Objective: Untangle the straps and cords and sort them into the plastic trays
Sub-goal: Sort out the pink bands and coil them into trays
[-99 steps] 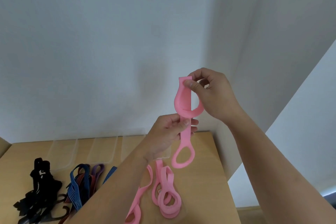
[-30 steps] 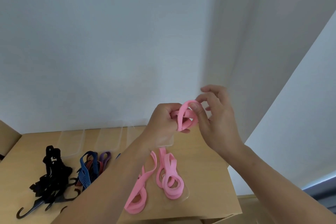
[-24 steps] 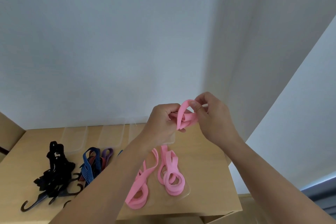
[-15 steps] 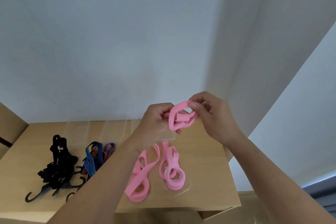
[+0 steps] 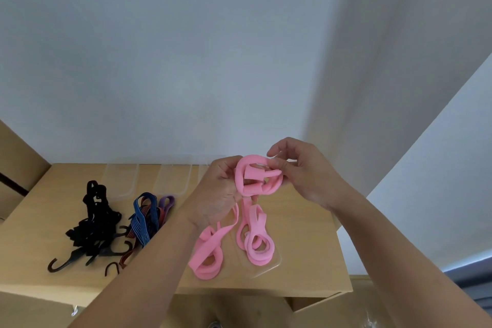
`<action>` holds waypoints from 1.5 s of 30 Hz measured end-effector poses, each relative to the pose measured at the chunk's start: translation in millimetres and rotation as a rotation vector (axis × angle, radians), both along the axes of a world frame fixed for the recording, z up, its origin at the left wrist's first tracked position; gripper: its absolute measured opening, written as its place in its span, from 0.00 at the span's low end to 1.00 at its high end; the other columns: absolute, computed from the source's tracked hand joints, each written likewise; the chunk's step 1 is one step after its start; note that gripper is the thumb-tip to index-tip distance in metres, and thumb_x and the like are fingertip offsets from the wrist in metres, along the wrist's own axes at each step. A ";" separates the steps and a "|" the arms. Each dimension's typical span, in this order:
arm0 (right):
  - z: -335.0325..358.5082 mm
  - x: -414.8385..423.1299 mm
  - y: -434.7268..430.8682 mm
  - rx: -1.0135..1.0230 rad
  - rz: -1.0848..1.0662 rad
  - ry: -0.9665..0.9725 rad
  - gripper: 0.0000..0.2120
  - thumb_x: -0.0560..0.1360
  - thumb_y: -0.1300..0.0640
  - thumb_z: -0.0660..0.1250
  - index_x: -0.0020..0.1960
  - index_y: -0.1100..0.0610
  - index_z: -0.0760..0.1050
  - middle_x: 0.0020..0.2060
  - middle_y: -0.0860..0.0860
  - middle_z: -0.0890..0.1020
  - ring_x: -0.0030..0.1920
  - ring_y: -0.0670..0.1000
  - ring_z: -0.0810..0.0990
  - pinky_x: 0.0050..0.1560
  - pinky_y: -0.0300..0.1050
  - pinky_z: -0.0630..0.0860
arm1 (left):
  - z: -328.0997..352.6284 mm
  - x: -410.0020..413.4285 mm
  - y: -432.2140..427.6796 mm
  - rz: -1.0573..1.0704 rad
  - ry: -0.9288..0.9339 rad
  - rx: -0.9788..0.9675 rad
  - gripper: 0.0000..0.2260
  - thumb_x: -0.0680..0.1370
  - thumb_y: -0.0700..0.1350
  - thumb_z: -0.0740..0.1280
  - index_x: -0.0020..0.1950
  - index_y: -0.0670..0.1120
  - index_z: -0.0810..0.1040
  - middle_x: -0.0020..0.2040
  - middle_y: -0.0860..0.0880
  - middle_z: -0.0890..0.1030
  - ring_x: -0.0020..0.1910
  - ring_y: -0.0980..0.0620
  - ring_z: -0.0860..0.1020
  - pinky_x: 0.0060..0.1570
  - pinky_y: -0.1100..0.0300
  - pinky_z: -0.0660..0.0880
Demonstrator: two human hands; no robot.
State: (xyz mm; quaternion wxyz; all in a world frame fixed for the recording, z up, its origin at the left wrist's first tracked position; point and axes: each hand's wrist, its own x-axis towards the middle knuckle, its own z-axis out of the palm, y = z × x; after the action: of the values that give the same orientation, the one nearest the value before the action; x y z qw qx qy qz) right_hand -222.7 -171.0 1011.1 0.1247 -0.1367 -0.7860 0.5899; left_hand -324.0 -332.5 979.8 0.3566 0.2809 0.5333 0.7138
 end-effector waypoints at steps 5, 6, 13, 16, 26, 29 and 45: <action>-2.5 -3.4 -14.2 -0.234 0.054 0.024 0.05 0.81 0.63 0.65 0.51 0.56 0.79 0.40 0.58 0.81 0.39 0.51 0.81 0.44 0.47 0.80 | 5.6 -6.3 -14.0 -0.035 -0.090 0.003 0.14 0.70 0.31 0.69 0.49 0.44 0.88 0.45 0.43 0.86 0.44 0.47 0.84 0.44 0.55 0.82; -4.1 -5.0 -16.9 -0.203 0.050 0.030 0.06 0.82 0.61 0.64 0.51 0.55 0.80 0.44 0.60 0.82 0.41 0.51 0.82 0.46 0.47 0.80 | 5.6 -8.6 -16.3 -0.029 -0.107 -0.017 0.14 0.70 0.31 0.69 0.49 0.44 0.88 0.44 0.42 0.85 0.43 0.46 0.83 0.41 0.56 0.81; 0.6 -16.9 -45.5 0.072 0.117 0.050 0.13 0.73 0.57 0.77 0.55 0.48 0.79 0.56 0.44 0.82 0.56 0.45 0.82 0.52 0.43 0.82 | 8.0 -26.9 -35.1 -0.028 -0.093 -0.143 0.15 0.75 0.26 0.67 0.57 0.39 0.85 0.56 0.37 0.85 0.53 0.35 0.83 0.50 0.45 0.82; -4.6 -29.0 -55.5 0.179 0.026 0.053 0.07 0.78 0.58 0.71 0.51 0.46 0.79 0.51 0.45 0.85 0.50 0.43 0.82 0.47 0.41 0.80 | 9.9 -39.2 -48.6 -0.125 -0.136 -0.173 0.18 0.78 0.26 0.63 0.66 0.37 0.79 0.62 0.35 0.82 0.61 0.36 0.81 0.64 0.40 0.77; -15.6 -63.6 -94.7 0.492 -0.145 0.012 0.09 0.83 0.60 0.60 0.59 0.54 0.76 0.57 0.45 0.81 0.55 0.47 0.80 0.53 0.43 0.77 | -3.5 -55.9 -67.7 0.259 0.137 -0.201 0.15 0.81 0.53 0.70 0.48 0.40 0.79 0.44 0.44 0.83 0.49 0.42 0.85 0.49 0.38 0.83; -22.6 -69.5 -101.3 0.504 -0.178 -0.044 0.08 0.83 0.58 0.59 0.59 0.54 0.75 0.56 0.43 0.82 0.52 0.47 0.80 0.50 0.45 0.78 | -7.1 -63.1 -69.1 0.292 0.394 -0.312 0.12 0.83 0.55 0.66 0.50 0.47 0.82 0.38 0.55 0.82 0.46 0.51 0.84 0.50 0.44 0.83; -41.9 -72.2 -82.6 -0.009 -0.448 -0.111 0.10 0.84 0.53 0.61 0.54 0.57 0.77 0.45 0.54 0.85 0.47 0.54 0.84 0.51 0.52 0.81 | -32.5 -80.7 -45.1 0.047 -0.111 -0.136 0.15 0.80 0.49 0.71 0.62 0.41 0.81 0.54 0.44 0.85 0.57 0.44 0.84 0.59 0.41 0.79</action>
State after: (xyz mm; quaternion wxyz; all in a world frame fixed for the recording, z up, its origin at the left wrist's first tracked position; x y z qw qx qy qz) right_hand -294.8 -253.6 969.2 0.2084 -0.3407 -0.7390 0.5425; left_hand -404.6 -377.6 947.3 0.3868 0.2035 0.5666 0.6985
